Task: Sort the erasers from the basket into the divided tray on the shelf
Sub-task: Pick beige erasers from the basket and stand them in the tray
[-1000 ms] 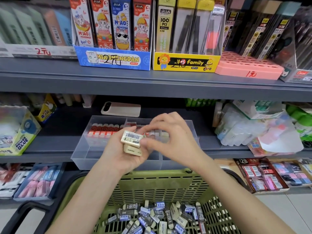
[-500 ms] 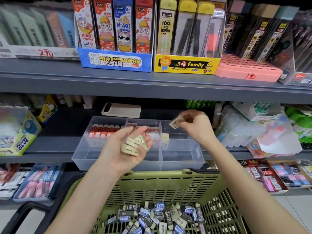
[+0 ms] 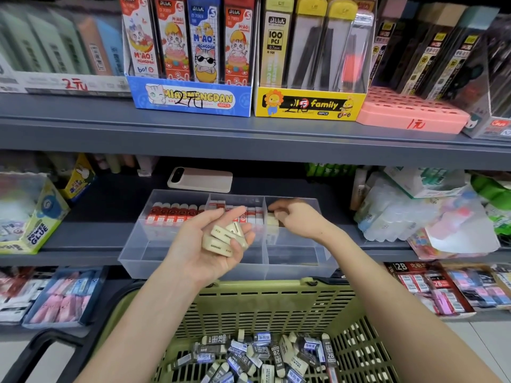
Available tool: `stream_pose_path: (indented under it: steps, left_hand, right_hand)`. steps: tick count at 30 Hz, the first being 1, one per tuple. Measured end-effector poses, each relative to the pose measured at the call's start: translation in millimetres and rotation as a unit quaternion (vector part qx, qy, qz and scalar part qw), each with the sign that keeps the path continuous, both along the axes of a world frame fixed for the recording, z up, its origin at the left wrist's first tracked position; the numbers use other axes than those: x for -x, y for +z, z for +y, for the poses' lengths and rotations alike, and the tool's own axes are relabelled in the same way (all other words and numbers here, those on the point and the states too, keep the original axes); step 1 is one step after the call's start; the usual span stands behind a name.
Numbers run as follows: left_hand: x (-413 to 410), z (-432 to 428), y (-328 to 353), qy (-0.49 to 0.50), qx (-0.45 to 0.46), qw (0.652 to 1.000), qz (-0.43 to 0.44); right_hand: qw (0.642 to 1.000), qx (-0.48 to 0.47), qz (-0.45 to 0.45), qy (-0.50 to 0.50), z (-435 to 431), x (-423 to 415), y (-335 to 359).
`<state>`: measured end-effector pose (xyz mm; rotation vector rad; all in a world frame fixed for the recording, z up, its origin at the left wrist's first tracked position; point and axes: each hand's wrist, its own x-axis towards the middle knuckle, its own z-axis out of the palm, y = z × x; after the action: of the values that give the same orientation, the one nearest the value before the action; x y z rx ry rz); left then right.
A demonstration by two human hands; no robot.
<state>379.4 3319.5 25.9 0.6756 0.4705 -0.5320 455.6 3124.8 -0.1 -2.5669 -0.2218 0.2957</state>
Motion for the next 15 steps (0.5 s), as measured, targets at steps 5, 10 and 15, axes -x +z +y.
stream_pose_path:
  steps: [5, 10, 15]
  left_hand:
    - [1.0, -1.4, -0.9, -0.009, -0.006, 1.0, -0.009]
    - [3.4, -5.8, 1.5, -0.026, -0.022, 0.999, -0.04]
    - [6.6, -12.0, 5.1, -0.052, -0.039, 0.997, -0.045]
  right_hand:
    - [0.989, 0.007, -0.141, -0.043, 4.8, 19.9, 19.9]
    - [0.976, -0.074, -0.198, 0.059, 26.0, 63.8, 43.2]
    - [0.991, -0.048, -0.106, 0.071, 30.8, 70.0, 49.3]
